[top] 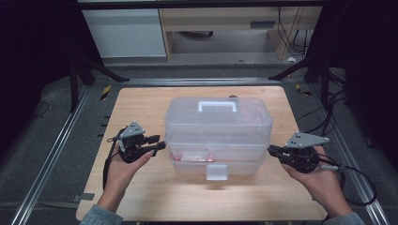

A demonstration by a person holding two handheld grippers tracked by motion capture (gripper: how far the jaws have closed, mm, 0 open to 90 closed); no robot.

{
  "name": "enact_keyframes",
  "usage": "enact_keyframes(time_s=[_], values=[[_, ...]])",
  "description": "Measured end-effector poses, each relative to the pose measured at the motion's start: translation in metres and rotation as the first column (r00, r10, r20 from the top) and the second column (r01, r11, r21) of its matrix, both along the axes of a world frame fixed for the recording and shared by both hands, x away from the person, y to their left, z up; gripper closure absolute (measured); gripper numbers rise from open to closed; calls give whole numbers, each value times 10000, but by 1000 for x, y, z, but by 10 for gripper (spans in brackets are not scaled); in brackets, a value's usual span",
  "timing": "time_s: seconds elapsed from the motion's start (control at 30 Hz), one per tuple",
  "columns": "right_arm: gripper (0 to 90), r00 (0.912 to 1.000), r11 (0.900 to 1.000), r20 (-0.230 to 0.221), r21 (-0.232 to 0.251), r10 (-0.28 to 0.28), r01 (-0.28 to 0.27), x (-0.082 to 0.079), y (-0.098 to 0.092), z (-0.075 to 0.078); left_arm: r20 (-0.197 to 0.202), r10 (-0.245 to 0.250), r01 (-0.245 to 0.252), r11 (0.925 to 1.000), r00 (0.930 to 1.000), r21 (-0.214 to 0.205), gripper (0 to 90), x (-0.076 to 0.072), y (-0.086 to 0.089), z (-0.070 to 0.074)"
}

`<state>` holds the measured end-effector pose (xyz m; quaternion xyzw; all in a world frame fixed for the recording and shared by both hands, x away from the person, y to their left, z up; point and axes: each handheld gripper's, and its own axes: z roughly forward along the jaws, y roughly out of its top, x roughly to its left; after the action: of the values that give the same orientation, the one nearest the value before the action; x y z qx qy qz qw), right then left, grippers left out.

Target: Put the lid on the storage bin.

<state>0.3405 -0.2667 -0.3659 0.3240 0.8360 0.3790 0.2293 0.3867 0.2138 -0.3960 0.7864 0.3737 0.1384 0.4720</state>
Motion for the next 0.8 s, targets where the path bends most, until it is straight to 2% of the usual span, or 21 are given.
enact_keyframes(time_s=[0.8], values=[[799,9996,10000,-265,53,-22,23,-5,-4,-16,-329,-86,95,9996,9994,264,575,-4,1,-14]])
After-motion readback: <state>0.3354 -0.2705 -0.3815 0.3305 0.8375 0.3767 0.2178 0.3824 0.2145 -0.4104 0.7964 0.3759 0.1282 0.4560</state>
